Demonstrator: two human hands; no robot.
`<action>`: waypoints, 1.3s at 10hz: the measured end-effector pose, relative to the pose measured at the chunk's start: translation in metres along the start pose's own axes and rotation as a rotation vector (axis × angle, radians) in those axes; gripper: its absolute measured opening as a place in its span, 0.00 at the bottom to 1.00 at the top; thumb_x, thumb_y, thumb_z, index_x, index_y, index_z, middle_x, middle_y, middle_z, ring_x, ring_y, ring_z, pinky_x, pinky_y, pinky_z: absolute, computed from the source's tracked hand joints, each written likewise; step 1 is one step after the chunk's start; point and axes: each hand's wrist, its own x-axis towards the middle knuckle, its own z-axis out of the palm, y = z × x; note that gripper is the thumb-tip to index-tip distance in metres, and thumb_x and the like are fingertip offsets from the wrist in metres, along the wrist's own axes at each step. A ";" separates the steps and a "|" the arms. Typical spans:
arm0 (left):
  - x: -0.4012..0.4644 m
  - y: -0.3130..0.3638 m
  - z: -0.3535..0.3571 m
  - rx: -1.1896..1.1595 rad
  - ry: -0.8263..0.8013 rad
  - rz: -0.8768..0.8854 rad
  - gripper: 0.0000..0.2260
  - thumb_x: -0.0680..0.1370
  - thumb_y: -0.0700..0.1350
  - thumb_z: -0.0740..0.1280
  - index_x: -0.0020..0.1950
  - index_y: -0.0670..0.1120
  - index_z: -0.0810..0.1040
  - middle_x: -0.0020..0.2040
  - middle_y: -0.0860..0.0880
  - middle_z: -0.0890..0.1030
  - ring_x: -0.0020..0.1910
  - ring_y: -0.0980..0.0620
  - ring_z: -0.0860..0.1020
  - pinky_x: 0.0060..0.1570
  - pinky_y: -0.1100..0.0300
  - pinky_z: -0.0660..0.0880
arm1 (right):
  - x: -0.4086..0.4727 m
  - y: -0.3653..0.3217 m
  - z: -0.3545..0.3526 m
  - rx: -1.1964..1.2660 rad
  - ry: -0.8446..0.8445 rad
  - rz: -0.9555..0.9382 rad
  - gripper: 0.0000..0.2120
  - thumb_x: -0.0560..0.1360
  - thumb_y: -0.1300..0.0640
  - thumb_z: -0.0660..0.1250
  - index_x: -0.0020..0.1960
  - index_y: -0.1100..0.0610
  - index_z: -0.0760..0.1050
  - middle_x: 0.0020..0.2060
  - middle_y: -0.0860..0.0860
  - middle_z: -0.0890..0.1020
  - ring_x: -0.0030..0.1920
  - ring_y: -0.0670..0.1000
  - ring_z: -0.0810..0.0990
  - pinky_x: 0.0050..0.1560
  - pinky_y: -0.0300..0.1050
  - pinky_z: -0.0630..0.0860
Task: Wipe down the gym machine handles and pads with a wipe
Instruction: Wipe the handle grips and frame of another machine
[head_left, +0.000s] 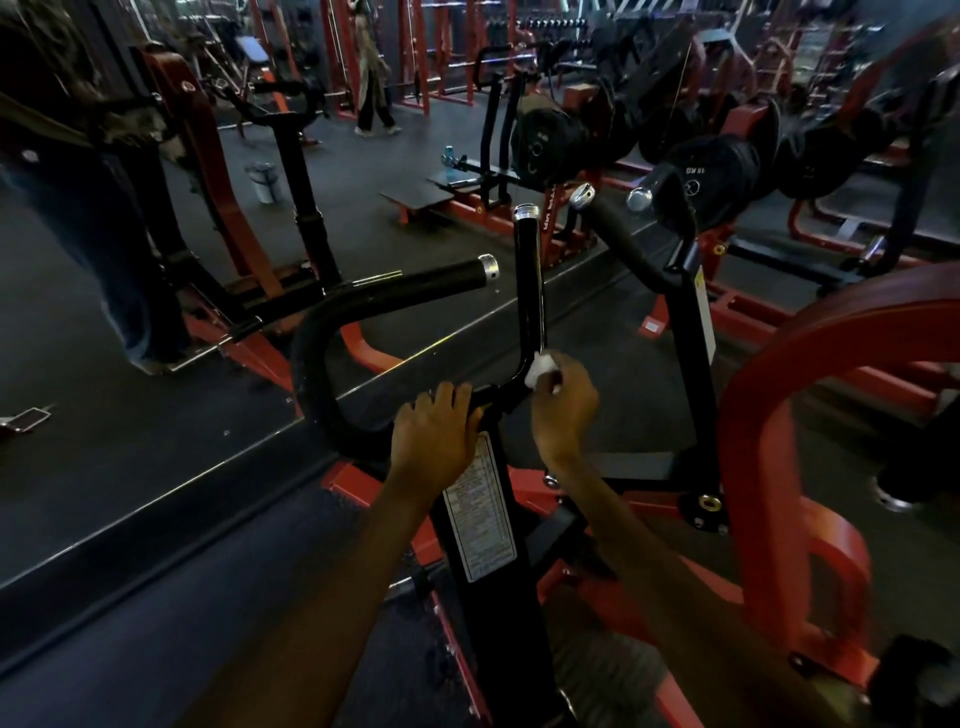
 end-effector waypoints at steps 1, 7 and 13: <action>0.000 0.000 0.000 -0.002 -0.008 0.002 0.19 0.81 0.54 0.54 0.57 0.45 0.79 0.44 0.46 0.79 0.34 0.48 0.77 0.32 0.58 0.65 | 0.017 0.009 0.004 -0.184 -0.271 -0.410 0.17 0.77 0.67 0.58 0.65 0.66 0.71 0.63 0.62 0.73 0.63 0.52 0.72 0.62 0.22 0.62; 0.000 0.001 0.008 -0.008 0.070 -0.010 0.22 0.80 0.54 0.50 0.55 0.43 0.78 0.43 0.45 0.79 0.32 0.46 0.77 0.30 0.56 0.72 | 0.148 -0.047 0.015 -0.179 -0.327 -0.581 0.13 0.80 0.56 0.54 0.60 0.57 0.73 0.55 0.58 0.76 0.52 0.54 0.76 0.57 0.50 0.72; 0.000 0.001 0.007 -0.002 0.093 -0.010 0.21 0.79 0.54 0.51 0.54 0.44 0.79 0.42 0.47 0.79 0.32 0.48 0.76 0.30 0.57 0.70 | 0.174 -0.054 0.019 -0.501 -0.415 -0.717 0.18 0.79 0.62 0.59 0.68 0.60 0.68 0.68 0.61 0.68 0.70 0.60 0.64 0.69 0.51 0.62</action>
